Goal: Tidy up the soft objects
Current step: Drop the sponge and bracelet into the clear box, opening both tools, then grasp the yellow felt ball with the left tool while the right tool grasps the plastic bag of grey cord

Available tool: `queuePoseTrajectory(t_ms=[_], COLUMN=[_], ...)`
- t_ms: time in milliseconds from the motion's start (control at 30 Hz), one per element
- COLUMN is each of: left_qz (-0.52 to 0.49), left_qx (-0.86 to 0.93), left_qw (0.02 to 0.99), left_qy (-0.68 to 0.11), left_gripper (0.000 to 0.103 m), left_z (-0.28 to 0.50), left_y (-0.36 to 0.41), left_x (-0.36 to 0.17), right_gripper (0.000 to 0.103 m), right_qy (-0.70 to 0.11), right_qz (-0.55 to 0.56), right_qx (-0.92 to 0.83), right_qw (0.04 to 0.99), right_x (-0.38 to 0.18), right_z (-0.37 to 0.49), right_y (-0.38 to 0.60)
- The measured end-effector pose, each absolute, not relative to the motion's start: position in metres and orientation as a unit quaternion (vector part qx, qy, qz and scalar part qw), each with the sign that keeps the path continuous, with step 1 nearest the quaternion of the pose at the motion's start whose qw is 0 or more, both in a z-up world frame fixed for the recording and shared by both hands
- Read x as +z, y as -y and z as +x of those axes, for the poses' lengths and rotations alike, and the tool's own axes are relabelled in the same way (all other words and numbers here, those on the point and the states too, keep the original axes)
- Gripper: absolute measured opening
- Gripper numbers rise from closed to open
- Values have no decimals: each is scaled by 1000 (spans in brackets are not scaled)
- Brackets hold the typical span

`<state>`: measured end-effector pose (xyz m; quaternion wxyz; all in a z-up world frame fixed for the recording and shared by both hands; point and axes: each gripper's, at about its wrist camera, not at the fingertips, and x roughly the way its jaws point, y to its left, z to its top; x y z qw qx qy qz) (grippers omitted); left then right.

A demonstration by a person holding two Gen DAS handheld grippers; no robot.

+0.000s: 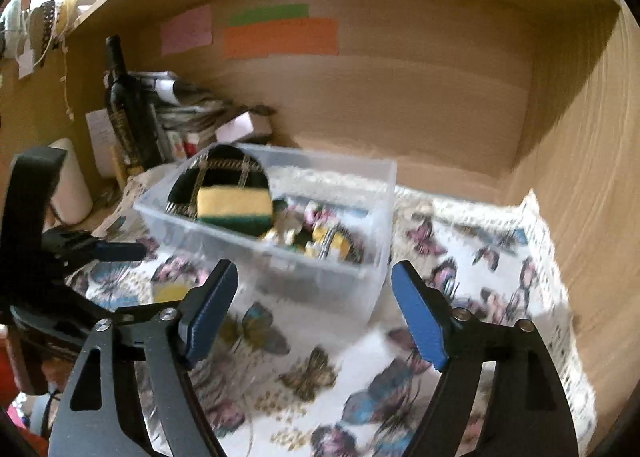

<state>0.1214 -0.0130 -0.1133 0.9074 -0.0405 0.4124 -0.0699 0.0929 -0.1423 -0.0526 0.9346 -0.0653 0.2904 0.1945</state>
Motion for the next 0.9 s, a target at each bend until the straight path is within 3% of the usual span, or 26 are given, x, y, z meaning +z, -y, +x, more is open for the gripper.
queuePoseTrajectory(t_ms=[200, 800, 900], left_qz=[-33, -38, -37], left_qx=[-109, -48, -48], left_qw=[889, 923, 924], left_qy=[-444, -379, -376], left_gripper=[42, 41, 42], left_z=[125, 50, 47], left_y=[26, -18, -17], left_x=[-134, -114, -117], right_gripper=[79, 79, 56], right_qy=[-323, -402, -403], right_qz=[-50, -16, -13], right_qx=[194, 248, 272], right_qw=[925, 881, 874], right_x=[-77, -123, -122], right_z=[82, 61, 61], right_y=[138, 97, 95])
